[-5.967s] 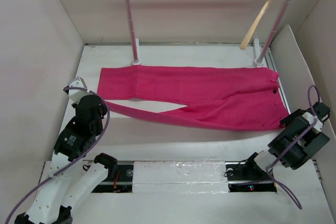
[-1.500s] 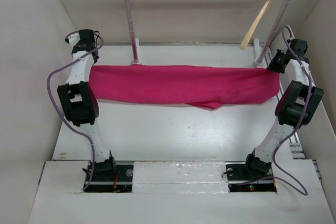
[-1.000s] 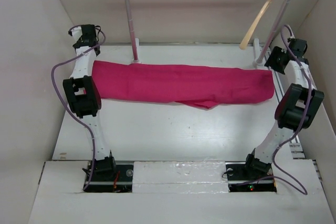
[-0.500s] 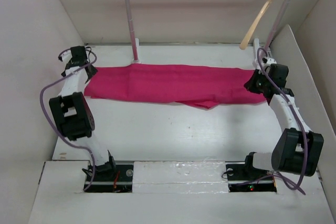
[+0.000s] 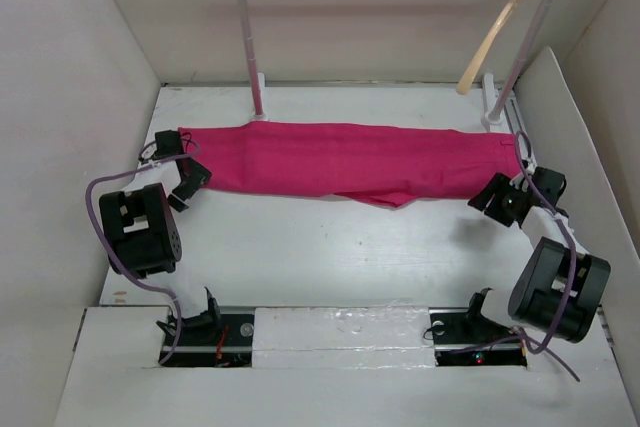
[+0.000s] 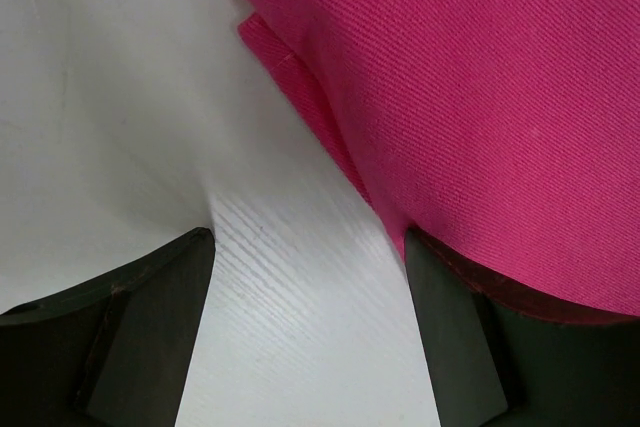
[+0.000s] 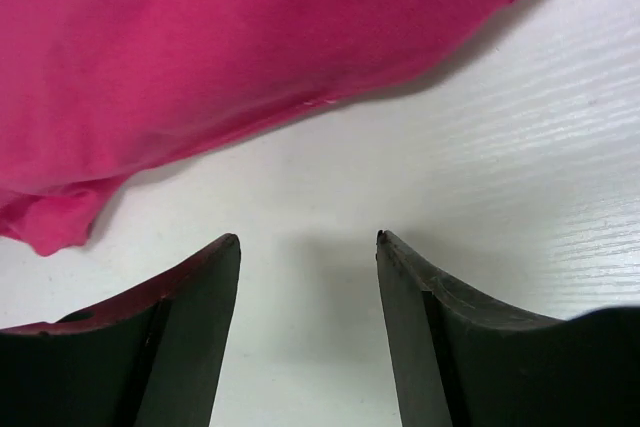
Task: Place the trousers on the hanger
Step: Fold the trousers at the center of the board.
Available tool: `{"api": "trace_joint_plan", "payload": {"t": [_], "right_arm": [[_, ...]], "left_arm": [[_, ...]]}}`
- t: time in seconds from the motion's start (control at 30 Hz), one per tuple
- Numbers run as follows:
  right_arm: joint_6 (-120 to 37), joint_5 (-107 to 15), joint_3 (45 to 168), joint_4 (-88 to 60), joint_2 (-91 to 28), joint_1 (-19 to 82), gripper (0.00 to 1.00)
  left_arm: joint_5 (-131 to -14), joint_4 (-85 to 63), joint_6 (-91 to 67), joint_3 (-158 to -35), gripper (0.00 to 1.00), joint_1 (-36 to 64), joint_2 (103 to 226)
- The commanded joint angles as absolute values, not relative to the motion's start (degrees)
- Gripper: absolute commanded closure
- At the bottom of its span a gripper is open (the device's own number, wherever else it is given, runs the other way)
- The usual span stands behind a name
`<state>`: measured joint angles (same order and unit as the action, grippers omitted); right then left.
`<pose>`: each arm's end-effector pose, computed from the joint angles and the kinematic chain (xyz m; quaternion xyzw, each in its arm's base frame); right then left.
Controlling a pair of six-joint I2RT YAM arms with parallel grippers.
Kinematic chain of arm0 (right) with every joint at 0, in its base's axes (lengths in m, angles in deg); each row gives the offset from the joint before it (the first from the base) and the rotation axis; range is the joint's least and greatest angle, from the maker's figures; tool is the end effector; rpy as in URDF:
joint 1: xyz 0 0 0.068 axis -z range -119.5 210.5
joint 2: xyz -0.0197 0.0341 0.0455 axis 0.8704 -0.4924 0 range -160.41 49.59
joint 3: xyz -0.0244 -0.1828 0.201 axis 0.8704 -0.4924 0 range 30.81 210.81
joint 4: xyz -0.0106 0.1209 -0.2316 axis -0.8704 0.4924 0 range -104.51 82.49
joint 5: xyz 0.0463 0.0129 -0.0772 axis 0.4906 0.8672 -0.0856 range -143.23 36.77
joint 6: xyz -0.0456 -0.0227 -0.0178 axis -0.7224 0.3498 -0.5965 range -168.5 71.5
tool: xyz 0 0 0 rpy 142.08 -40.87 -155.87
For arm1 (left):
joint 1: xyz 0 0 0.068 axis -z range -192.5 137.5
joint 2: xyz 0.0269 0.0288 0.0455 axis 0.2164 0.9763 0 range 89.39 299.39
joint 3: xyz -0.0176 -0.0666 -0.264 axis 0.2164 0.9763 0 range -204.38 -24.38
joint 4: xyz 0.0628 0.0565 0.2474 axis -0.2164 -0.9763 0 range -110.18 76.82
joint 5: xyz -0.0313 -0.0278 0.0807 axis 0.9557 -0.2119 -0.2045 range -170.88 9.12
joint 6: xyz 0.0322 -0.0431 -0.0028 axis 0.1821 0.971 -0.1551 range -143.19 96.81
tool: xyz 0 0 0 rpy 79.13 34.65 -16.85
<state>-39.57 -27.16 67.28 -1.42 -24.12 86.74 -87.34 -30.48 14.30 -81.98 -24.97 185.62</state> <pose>0.2266 -0.0943 0.1847 0.2039 0.8967 0.1600 0.3588 0.3299 0.0770 0.1794 -0.4181 0.8583 -0.0108 0.2973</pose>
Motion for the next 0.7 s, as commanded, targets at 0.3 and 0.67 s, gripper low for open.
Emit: {"api": "trace_joint_plan", "payload": {"t": [0.3,0.67], "right_arm": [[-33.12,-27.11,68.07,-17.32,-38.03,87.31,0.35],[-26.09,-35.38,73.88,-17.41,-44.00,82.48,0.54]], "left_arm": [[-88.26,-28.21,14.78,-87.30,0.30,-25.07,194.33],[-90.46,-30.23,12.58,-89.59,1.00,-26.30,196.53]]}}
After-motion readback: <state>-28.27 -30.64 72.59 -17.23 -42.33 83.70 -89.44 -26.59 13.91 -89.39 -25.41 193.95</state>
